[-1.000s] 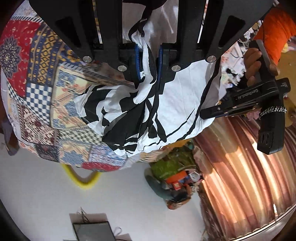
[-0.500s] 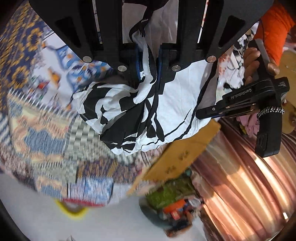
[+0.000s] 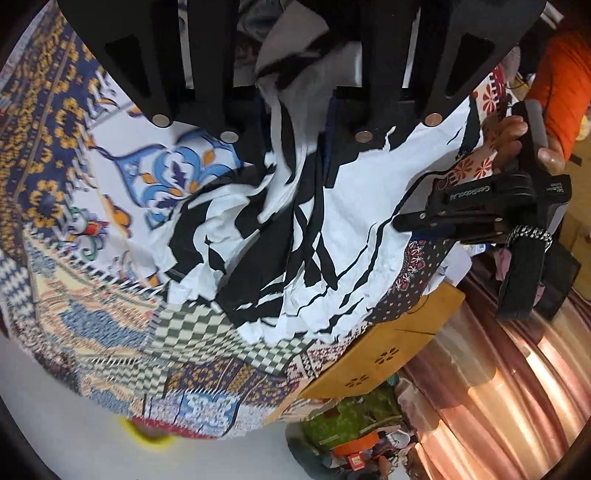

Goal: Fold small clothes

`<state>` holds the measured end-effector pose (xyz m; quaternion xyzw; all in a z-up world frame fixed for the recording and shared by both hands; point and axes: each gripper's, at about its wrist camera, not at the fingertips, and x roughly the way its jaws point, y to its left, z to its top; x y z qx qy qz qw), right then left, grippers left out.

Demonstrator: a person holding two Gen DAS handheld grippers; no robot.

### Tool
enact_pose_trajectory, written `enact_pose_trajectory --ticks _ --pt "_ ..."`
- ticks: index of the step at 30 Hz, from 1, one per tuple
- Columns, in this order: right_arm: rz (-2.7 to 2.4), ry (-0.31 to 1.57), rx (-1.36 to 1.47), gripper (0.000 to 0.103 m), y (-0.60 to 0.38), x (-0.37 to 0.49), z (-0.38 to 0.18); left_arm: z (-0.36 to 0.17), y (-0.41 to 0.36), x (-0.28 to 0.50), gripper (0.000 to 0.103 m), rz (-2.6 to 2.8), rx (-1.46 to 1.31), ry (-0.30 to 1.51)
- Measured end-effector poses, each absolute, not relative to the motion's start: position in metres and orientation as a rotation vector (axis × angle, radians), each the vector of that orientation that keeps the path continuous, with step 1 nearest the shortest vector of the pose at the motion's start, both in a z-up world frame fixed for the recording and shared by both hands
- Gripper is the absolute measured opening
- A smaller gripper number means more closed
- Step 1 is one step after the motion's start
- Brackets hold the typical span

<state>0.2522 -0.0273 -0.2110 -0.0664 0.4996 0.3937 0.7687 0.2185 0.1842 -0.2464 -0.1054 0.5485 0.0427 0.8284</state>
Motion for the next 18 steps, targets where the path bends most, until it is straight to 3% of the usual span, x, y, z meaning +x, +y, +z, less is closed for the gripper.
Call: enact_pose_trajectory --ticks 3,4,18 --pt "0.855 1.067 -0.153 0.043 -0.035 0.244 -0.202 -0.233 0.176 0.202 0.052 0.078 -0.208 1.125" --pt "0.864 1.067 -0.147 0.046 -0.038 0.240 -0.201 -0.231 0.173 0.198 0.053 0.071 -0.208 1.117" --pt "0.825 1.074 -0.150 0.052 -0.069 0.208 -0.210 -0.237 0.139 0.147 0.057 0.105 -0.135 1.140"
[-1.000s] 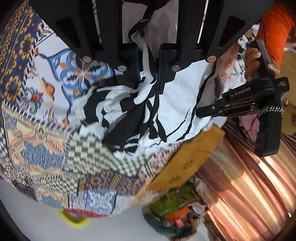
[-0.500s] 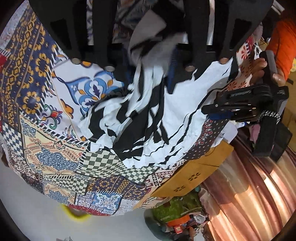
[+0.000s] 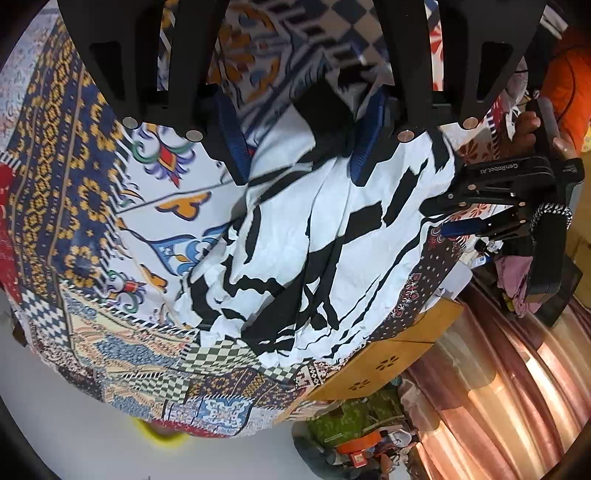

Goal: Fold small clothes

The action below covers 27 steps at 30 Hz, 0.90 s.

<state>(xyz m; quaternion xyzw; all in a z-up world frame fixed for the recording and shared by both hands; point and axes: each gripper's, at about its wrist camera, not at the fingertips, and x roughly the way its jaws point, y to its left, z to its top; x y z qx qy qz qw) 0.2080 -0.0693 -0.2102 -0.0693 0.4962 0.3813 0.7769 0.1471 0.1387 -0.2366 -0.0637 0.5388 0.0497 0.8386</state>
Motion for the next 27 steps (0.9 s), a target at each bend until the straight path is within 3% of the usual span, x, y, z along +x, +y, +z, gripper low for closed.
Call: enact_pose_trajectory --ticks 6,16,24,25,27 --pt "0.796 0.928 -0.168 0.052 -0.080 0.193 -0.170 -0.190 0.139 0.126 0.057 0.166 -0.114 1.031" --pt "0.813 0.549 -0.044 0.052 -0.100 0.144 -0.061 -0.049 0.109 0.069 0.057 0.217 -0.068 0.592" --pt "0.834 0.346 0.042 0.052 -0.114 0.081 -0.022 -0.001 0.067 0.007 0.057 0.205 -0.015 0.360" --pt "0.830 0.331 0.043 0.052 -0.114 0.075 -0.021 0.001 0.063 0.002 0.058 0.209 -0.008 0.344" --pt "0.819 0.302 0.040 0.053 -0.115 0.062 -0.019 0.005 0.058 -0.009 0.070 0.208 -0.004 0.321"
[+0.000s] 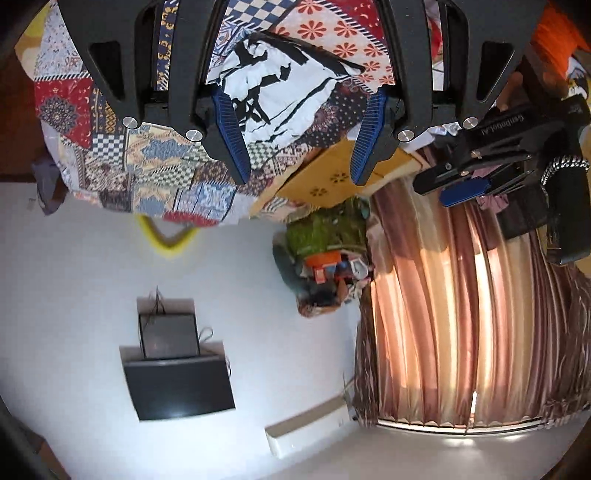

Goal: Fold small clothes

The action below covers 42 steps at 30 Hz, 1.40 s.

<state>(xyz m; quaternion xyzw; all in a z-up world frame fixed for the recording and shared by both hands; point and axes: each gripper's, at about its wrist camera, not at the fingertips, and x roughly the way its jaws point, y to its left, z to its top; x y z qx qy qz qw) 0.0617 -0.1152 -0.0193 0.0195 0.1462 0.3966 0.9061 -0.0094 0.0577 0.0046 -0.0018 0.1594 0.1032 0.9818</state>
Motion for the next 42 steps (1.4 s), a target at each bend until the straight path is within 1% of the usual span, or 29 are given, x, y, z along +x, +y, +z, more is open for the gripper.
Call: enact_pose_trajectory --ticks 1,2,3,5,6,7,9,10,12,13,42 --pt "0.813 0.296 0.037 0.055 -0.115 0.058 -0.019 0.005 0.057 -0.013 0.074 0.208 -0.008 0.313" --pt "0.803 0.291 0.032 0.061 -0.116 0.054 -0.020 0.007 0.056 -0.018 0.082 0.212 -0.014 0.301" --pt "0.787 0.288 0.026 0.070 -0.115 0.050 -0.022 0.007 0.056 -0.021 0.086 0.215 -0.018 0.292" --pt "0.764 0.291 0.015 0.080 -0.115 0.046 -0.027 0.006 0.055 -0.026 0.092 0.219 -0.023 0.282" --pt "0.758 0.297 0.014 0.082 -0.114 0.046 -0.030 0.006 0.055 -0.029 0.095 0.220 -0.026 0.280" --pt "0.752 0.303 0.012 0.083 -0.114 0.046 -0.032 0.006 0.055 -0.030 0.097 0.219 -0.028 0.279" --pt "0.734 0.315 0.005 0.090 -0.114 0.045 -0.034 0.004 0.055 -0.034 0.101 0.218 -0.034 0.278" --pt "0.722 0.314 0.002 0.092 -0.114 0.044 -0.034 0.003 0.055 -0.035 0.102 0.221 -0.037 0.277" --pt "0.704 0.307 0.000 0.101 -0.117 0.041 -0.034 0.001 0.053 -0.038 0.103 0.228 -0.042 0.277" --pt "0.696 0.302 0.003 0.102 -0.118 0.041 -0.034 0.000 0.053 -0.039 0.103 0.230 -0.042 0.278" --pt "0.667 0.314 0.011 0.102 -0.123 0.038 -0.034 -0.009 0.048 -0.036 0.103 0.210 -0.044 0.289"
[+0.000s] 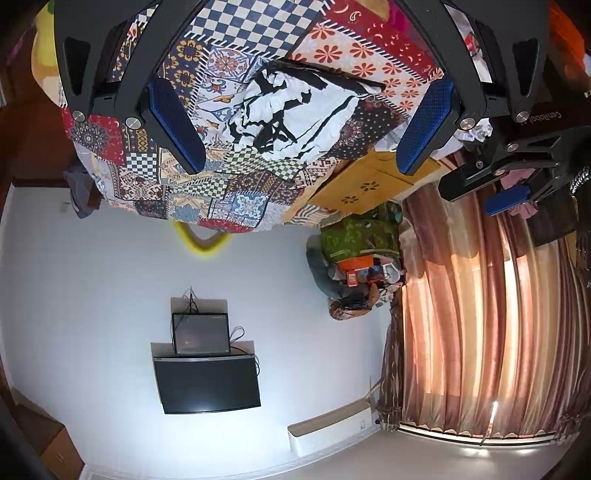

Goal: Fold small clothes

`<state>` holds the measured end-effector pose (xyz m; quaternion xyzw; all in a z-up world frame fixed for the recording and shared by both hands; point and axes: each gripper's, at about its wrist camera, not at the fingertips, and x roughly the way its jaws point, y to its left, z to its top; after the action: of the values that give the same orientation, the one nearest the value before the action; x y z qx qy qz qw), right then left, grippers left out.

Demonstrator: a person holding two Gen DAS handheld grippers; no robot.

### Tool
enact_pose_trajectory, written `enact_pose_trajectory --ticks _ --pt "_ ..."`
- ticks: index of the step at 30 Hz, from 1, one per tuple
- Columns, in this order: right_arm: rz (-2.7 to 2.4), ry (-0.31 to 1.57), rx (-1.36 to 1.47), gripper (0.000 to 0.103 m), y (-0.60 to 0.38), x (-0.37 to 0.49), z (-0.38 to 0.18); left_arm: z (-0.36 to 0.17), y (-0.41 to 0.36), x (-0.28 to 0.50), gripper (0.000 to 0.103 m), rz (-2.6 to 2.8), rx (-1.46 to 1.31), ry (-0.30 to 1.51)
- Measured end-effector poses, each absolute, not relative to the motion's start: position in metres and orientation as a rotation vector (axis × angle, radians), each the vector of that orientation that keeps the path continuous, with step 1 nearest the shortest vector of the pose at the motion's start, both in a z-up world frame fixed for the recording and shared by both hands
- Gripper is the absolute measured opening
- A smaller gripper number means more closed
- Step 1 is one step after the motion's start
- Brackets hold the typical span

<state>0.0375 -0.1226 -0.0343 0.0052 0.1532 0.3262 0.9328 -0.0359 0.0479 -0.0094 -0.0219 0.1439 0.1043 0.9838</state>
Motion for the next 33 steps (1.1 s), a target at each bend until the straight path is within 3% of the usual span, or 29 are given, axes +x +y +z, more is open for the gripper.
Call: enact_pose_trajectory --ticks 33 --pt "0.656 0.322 0.013 0.102 -0.1232 0.0407 -0.0355 -0.0124 0.0536 -0.0318 0.103 0.169 -0.053 0.300"
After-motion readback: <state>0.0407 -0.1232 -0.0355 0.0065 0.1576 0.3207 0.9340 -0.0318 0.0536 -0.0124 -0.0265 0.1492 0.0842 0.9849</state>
